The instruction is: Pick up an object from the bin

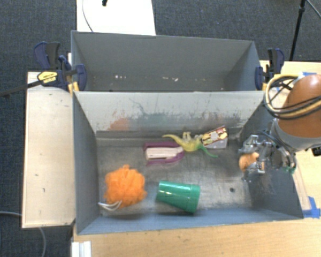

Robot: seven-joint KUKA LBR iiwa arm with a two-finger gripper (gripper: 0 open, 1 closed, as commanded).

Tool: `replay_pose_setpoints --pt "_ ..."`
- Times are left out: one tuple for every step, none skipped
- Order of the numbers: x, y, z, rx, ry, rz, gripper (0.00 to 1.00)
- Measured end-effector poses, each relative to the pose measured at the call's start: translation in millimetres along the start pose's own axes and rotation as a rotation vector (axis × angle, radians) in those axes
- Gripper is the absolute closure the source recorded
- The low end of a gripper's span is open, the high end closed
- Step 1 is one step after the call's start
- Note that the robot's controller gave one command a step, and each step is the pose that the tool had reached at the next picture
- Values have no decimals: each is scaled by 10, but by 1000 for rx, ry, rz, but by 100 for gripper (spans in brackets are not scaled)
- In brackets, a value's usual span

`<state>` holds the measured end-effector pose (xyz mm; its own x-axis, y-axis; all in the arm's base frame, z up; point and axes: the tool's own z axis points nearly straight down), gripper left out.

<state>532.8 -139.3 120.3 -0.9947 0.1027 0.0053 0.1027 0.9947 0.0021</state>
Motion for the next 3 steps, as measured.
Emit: replay_pose_setpoints --pt "375 -98 -173 3 -16 96 100" --pt "210 73 -626 1 -2 104 100" --pt "178 152 -1296 1 -4 106 100"
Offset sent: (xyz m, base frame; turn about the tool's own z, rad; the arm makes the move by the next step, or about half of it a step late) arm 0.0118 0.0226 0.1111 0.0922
